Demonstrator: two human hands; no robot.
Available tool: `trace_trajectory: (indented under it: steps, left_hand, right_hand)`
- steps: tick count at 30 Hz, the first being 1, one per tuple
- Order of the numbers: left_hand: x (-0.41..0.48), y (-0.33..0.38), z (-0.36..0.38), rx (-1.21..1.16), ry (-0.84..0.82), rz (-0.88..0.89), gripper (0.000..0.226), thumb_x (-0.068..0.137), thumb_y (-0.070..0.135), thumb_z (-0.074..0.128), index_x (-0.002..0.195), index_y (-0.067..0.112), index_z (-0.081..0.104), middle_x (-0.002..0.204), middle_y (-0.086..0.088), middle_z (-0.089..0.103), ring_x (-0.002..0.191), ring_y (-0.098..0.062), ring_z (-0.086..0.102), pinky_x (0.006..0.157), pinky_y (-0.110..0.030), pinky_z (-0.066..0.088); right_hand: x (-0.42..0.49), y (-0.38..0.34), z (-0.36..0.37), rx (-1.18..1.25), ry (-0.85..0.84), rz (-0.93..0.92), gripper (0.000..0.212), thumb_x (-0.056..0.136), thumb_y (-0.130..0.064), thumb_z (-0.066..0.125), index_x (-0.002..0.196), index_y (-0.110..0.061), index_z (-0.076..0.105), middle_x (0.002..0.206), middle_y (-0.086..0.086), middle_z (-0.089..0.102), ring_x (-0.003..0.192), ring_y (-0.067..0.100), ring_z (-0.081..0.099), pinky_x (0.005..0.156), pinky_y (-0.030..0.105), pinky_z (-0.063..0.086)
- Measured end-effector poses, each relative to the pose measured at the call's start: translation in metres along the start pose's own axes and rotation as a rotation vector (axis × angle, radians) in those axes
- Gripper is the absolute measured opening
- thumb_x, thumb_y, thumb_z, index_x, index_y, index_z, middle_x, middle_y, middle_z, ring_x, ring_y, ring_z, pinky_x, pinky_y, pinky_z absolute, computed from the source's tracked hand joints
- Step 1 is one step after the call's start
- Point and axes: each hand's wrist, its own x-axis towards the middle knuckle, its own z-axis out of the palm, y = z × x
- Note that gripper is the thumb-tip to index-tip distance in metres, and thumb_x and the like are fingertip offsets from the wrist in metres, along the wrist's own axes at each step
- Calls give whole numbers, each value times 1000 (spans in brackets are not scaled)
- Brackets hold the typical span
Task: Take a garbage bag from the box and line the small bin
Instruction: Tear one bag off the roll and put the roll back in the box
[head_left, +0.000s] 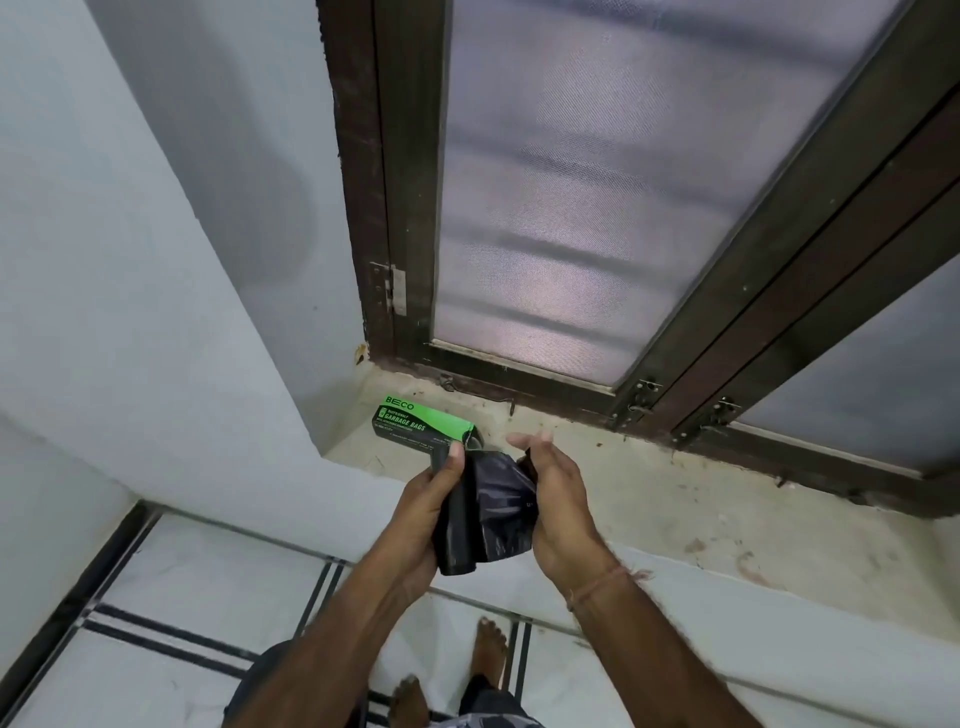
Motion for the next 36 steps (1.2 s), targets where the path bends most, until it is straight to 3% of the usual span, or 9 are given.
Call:
trace_trajectory:
  steps: [3, 8, 14, 18, 23, 26, 32, 34, 36]
  left_hand:
    - [-1, 1, -6, 26, -3, 29, 65, 97, 59, 59, 136, 7, 64, 130, -20, 71, 123, -37, 68, 111, -56, 49]
    - [-3, 6, -8, 47, 18, 63, 64, 96, 57, 54, 132, 5, 68, 128, -20, 73, 122, -36, 69, 109, -53, 51]
    - [-5, 9, -7, 15, 44, 40, 63, 101, 58, 48, 136, 9, 65, 130, -17, 72, 122, -34, 69, 109, -54, 50]
    - [-7, 8, -6, 36, 39, 48, 61, 102, 57, 47, 135, 10, 66, 128, -16, 73, 120, -33, 70, 108, -50, 52]
    - [-9, 6, -2, 50, -2, 65, 56, 105, 52, 43, 134, 10, 67, 127, -17, 74, 120, -32, 71, 97, -41, 59]
    - [-10, 6, -1, 56, 5, 68, 58, 103, 56, 44, 132, 13, 69, 124, -15, 76, 116, -29, 73, 89, -34, 58]
    - [-10, 7, 0, 15, 54, 25, 57, 103, 58, 44, 132, 16, 70, 128, -12, 75, 121, -30, 70, 105, -45, 52]
    - [-11, 6, 0, -2, 55, 12, 57, 102, 57, 46, 132, 15, 69, 128, -12, 74, 121, -30, 70, 109, -48, 50]
    - [-12, 5, 1, 13, 58, 9, 58, 102, 57, 46, 130, 13, 70, 127, -14, 75, 119, -31, 71, 108, -49, 51]
  right_hand:
    - [-2, 2, -5, -240, -210, -114, 27, 97, -36, 71, 103, -10, 74, 94, 4, 78, 89, 17, 74, 85, 34, 59]
    - [7, 13, -9, -471, -131, -217, 27, 99, -21, 69, 73, -15, 62, 62, -13, 59, 62, 8, 53, 65, 28, 45]
    - [6, 11, -11, -303, -111, -109, 21, 109, -14, 50, 100, -2, 65, 85, 14, 70, 76, 20, 63, 65, 31, 55]
    - [0, 5, -9, -213, -148, -45, 37, 109, -38, 48, 109, -12, 75, 107, 21, 77, 98, 37, 73, 79, 43, 54]
    - [-8, 3, -7, -296, -233, -95, 27, 101, -29, 66, 102, -4, 75, 72, 0, 71, 61, 16, 62, 49, 23, 45]
    - [-6, 7, -7, -234, -188, -69, 33, 105, -35, 58, 110, -5, 71, 82, 12, 64, 69, 25, 52, 56, 29, 39]
    - [-2, 2, -10, -184, -87, 8, 32, 111, -27, 45, 115, 0, 63, 73, 4, 63, 47, 9, 54, 38, 17, 38]
    - [-1, 1, -10, -119, -119, 17, 39, 111, -32, 44, 115, 1, 66, 82, 8, 71, 59, 15, 63, 43, 20, 47]
    - [1, 0, -13, -109, -202, -26, 44, 107, -38, 51, 115, 0, 71, 100, 13, 78, 83, 22, 75, 66, 26, 60]
